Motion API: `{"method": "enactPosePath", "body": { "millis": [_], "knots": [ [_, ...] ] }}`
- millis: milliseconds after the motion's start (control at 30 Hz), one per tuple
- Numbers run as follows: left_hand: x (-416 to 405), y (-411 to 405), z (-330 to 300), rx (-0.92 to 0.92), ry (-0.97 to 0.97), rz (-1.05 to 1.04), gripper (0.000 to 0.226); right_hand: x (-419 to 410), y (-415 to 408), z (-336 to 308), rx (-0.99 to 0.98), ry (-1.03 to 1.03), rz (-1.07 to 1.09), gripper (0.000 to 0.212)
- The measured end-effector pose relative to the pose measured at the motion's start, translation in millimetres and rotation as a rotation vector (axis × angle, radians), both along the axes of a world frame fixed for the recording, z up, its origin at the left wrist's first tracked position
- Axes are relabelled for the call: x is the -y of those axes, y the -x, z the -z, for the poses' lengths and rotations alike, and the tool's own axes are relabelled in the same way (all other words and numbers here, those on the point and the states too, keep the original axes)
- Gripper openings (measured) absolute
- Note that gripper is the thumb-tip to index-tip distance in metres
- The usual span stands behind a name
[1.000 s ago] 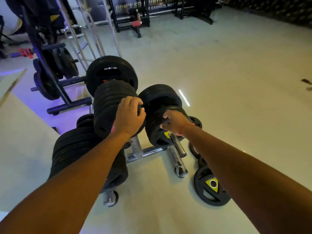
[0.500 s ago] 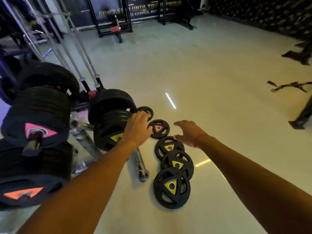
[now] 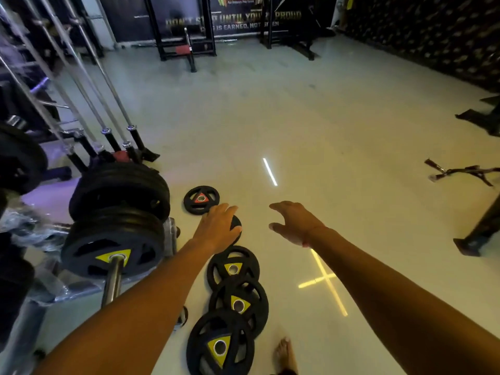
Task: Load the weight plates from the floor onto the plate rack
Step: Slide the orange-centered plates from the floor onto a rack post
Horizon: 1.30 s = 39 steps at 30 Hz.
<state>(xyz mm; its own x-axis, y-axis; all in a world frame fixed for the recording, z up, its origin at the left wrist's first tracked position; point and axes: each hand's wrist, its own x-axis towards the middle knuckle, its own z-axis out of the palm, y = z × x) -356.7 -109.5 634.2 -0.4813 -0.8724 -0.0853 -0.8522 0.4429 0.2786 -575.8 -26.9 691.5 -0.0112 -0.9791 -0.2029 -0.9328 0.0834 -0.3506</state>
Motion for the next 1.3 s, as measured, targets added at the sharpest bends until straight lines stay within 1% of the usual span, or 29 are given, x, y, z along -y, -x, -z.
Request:
{"method": "enactPosePath", "body": {
  "millis": [67,167,300,467,600,733,833,933,1033,1133,1300],
  "knots": [
    [33,27,10,-0.002,-0.032,-0.021,0.068,37,24,3,0.002,0.008,-0.031,0.062],
    [95,69,17,-0.007,-0.05,-0.09,0.071,107,62,6,-0.009,-0.031,-0.101,0.061],
    [175,108,2,-0.006,-0.077,-0.18,0.073,205,106,0,-0.019,-0.032,-0.181,0.063],
    [274,130,-7,-0.015,-0.071,-0.284,0.073,326,138,-2,-0.073,-0.046,-0.314,0.067],
    [353,140,6,-0.007,-0.079,-0.409,0.072,438,150,11,-0.087,-0.03,-0.448,0.066],
    [429,146,19,0.025,-0.13,-0.565,0.069,552,157,30,-0.079,-0.067,-0.579,0.063],
    [474,146,25,0.038,-0.188,-0.701,0.068,624,146,44,-0.08,-0.146,-0.695,0.063],
    [505,134,32,-0.012,-0.234,-0.814,0.066,679,112,56,-0.084,-0.218,-0.81,0.065],
    [530,104,43,-0.026,-0.253,-0.925,0.066,716,65,73,-0.07,-0.252,-0.95,0.064],
    [548,71,62,-0.08,-0.274,-1.087,0.066,746,15,99,-0.102,-0.295,-1.099,0.065],
    [549,46,121,-0.107,-0.39,-1.283,0.063,784,-44,158,-0.194,-0.381,-1.274,0.065]
  ]
}}
